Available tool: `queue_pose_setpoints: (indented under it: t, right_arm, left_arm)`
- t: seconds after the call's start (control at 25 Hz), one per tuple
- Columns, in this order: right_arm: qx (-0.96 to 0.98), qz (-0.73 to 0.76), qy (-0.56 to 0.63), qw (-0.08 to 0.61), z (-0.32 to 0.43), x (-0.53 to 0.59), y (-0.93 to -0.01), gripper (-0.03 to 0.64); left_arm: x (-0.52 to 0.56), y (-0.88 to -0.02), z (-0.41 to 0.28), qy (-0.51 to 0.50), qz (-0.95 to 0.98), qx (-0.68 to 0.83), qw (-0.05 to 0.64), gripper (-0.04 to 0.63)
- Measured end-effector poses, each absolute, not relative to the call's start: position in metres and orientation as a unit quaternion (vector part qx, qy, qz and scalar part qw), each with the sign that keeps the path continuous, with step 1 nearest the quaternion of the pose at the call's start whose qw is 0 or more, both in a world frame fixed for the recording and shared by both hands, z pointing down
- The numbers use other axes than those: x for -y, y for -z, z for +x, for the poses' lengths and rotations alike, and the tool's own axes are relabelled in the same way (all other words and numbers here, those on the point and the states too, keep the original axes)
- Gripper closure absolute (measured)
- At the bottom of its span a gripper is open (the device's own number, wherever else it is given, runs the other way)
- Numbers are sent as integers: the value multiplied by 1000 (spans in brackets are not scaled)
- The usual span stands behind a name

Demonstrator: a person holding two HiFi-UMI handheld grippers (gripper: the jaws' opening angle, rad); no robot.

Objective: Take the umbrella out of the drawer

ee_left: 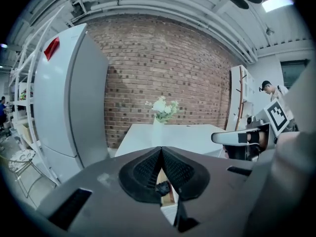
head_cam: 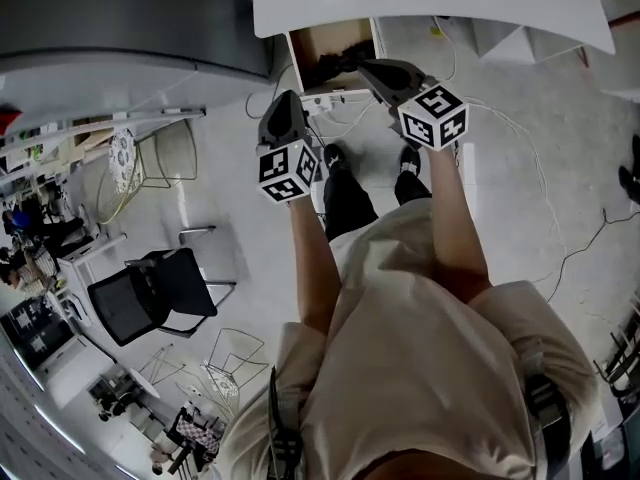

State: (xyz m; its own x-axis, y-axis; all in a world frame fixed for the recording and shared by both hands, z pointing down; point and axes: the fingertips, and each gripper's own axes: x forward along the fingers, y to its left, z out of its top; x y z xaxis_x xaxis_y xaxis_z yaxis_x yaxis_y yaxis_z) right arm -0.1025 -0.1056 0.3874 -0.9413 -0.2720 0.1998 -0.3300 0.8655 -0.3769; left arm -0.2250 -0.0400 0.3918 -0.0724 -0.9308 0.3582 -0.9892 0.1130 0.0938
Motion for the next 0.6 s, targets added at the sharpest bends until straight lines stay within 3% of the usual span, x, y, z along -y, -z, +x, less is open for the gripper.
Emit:
queue_pose_setpoints:
  t: [0.28, 0.6]
  right_arm:
    - [923, 250, -286, 65, -92, 138, -431, 549]
    - [832, 422, -345, 104, -76, 160, -506, 549]
  left_arm:
    - [94, -423, -227, -133, 716, 661, 180, 586]
    - [121, -517, -229, -194, 769, 555, 251, 586]
